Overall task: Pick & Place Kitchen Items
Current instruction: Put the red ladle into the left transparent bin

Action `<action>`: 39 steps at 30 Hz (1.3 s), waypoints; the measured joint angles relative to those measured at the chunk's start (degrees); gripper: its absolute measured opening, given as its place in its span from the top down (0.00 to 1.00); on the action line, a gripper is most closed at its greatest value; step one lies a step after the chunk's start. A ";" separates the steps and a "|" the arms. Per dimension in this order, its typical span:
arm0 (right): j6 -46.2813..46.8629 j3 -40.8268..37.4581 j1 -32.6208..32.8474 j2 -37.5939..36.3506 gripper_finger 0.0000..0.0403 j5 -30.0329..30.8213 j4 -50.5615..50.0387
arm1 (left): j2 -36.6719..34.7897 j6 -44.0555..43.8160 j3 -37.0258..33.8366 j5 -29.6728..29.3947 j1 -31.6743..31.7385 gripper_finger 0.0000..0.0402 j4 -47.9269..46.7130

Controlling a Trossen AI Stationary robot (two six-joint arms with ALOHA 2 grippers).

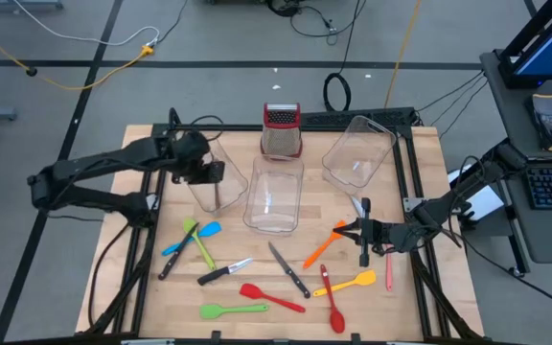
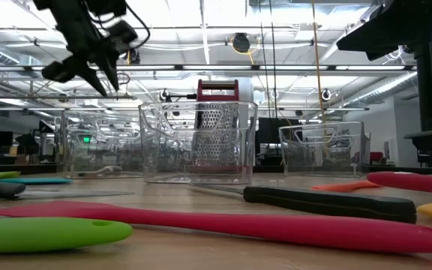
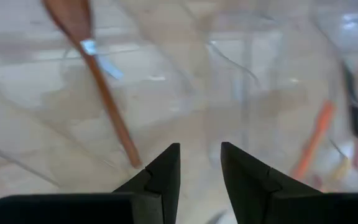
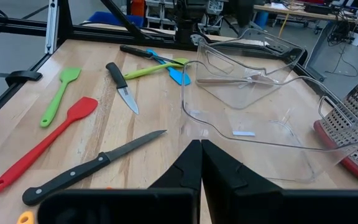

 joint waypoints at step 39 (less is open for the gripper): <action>-7.84 -0.02 -0.04 3.69 1.00 -15.54 2.61 | -6.23 46.86 -7.66 -13.33 -35.11 0.99 32.27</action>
